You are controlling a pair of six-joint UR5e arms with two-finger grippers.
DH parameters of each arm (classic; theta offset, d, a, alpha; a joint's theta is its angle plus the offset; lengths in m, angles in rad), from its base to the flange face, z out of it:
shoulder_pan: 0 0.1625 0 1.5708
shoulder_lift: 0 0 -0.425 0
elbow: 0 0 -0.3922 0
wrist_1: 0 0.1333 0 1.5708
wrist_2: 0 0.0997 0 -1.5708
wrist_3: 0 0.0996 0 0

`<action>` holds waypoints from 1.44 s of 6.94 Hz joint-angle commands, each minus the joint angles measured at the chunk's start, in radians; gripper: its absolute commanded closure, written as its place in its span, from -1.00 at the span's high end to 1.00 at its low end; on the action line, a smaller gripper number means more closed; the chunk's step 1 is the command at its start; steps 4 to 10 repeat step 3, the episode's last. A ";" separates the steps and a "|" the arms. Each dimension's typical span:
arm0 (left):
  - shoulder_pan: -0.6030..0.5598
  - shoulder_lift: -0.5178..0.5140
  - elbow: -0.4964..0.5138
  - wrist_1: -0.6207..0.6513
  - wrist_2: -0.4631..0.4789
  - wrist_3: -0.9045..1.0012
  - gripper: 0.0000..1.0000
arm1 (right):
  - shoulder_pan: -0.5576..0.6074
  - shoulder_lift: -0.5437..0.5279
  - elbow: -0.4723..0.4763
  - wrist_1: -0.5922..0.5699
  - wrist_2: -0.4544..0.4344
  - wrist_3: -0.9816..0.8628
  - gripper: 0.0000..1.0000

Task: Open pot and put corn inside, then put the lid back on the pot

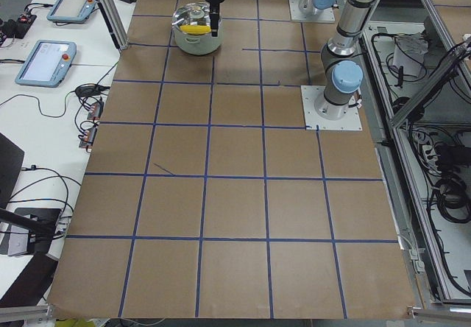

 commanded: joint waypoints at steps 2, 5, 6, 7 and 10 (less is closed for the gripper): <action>0.000 0.003 -0.004 0.000 0.000 0.001 1.00 | 0.000 0.000 -0.005 0.019 -0.012 0.002 0.98; 0.000 0.003 -0.004 0.000 -0.001 0.000 1.00 | 0.000 0.000 0.000 0.018 -0.012 0.002 0.98; 0.000 0.003 -0.004 0.000 -0.001 0.000 1.00 | 0.000 0.000 0.000 0.018 -0.012 0.002 0.98; 0.000 0.003 -0.004 0.000 -0.001 0.000 1.00 | 0.000 0.000 0.000 0.018 -0.012 0.002 0.98; 0.000 0.003 -0.004 0.000 -0.001 0.000 1.00 | 0.000 0.000 0.000 0.018 -0.012 0.002 0.98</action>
